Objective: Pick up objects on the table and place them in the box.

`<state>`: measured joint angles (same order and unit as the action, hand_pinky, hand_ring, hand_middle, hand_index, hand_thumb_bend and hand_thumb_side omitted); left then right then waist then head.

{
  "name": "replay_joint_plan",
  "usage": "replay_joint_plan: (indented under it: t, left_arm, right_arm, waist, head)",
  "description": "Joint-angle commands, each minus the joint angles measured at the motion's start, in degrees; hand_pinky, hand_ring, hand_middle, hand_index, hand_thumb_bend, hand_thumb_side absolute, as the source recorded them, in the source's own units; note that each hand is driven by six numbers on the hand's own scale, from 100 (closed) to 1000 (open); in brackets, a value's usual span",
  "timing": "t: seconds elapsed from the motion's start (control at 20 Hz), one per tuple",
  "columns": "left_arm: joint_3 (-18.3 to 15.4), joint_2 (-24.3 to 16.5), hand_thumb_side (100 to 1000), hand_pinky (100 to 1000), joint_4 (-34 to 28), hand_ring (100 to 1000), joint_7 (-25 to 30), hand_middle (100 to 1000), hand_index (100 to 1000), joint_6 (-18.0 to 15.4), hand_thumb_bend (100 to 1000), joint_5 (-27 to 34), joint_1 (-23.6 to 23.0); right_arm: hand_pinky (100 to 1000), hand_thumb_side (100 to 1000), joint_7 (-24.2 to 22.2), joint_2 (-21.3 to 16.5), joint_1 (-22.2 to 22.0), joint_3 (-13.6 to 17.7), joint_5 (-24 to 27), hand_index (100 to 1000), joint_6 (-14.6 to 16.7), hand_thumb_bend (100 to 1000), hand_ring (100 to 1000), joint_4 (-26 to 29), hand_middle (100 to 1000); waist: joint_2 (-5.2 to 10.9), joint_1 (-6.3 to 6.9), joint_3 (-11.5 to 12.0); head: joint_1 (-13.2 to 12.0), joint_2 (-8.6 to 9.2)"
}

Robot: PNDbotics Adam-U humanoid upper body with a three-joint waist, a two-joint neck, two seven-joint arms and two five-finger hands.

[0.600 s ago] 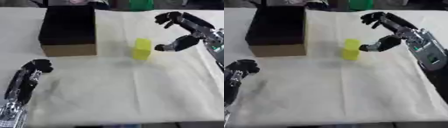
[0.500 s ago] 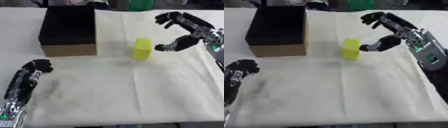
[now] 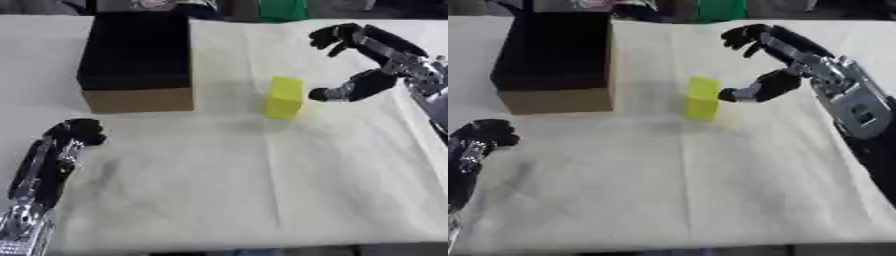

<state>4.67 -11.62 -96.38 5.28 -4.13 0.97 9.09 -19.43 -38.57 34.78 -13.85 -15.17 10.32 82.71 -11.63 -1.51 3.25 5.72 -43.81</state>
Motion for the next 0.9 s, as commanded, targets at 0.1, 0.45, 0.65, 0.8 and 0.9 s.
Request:
replay_joint_plan:
  t: [0.1,0.45,0.65,0.8,0.9]
  left_arm:
    - [-0.26,-0.9,689,701,-0.81,621,0.04,590,689,-0.11,453,0.34,0.48]
    - [-0.17,-0.89,689,701,-0.83,620,0.13,590,689,-0.12,452,0.38,0.49]
    - [-0.13,-0.87,689,701,-0.81,620,0.17,590,689,-0.11,453,0.4,0.46]
    - [-0.11,-0.85,689,701,-0.79,620,0.21,590,689,-0.11,453,0.4,0.44]
    - [-0.1,-0.85,689,700,-0.77,620,0.22,590,689,-0.1,453,0.4,0.44]
  right_arm:
    - [741,391,-0.68,-0.52,2.1,-0.16,-0.99,915,0.17,607,837,-1.55,807]
    - [743,415,-1.85,1.24,4.61,-1.41,-2.79,916,0.85,608,837,-6.19,809]
    - [745,427,-2.51,2.51,6.14,-2.08,-4.2,918,1.52,611,839,-9.06,811]
    - [746,435,-2.89,3.39,7.01,-2.49,-5.27,918,2.08,614,844,-10.83,813]
    - [747,439,-3.04,3.91,7.45,-2.66,-5.93,918,2.41,615,845,-11.88,814]
  waist:
    - [0.99,0.16,0.13]
    - [1.01,0.34,0.39]
    - [1.07,0.4,0.49]
    - [1.09,0.4,0.52]
    - [1.09,0.37,0.55]
  head:
    - [0.25,0.12]
    - [0.56,0.08]
    - [0.73,-0.01]
    - [0.79,-0.07]
    - [0.81,-0.11]
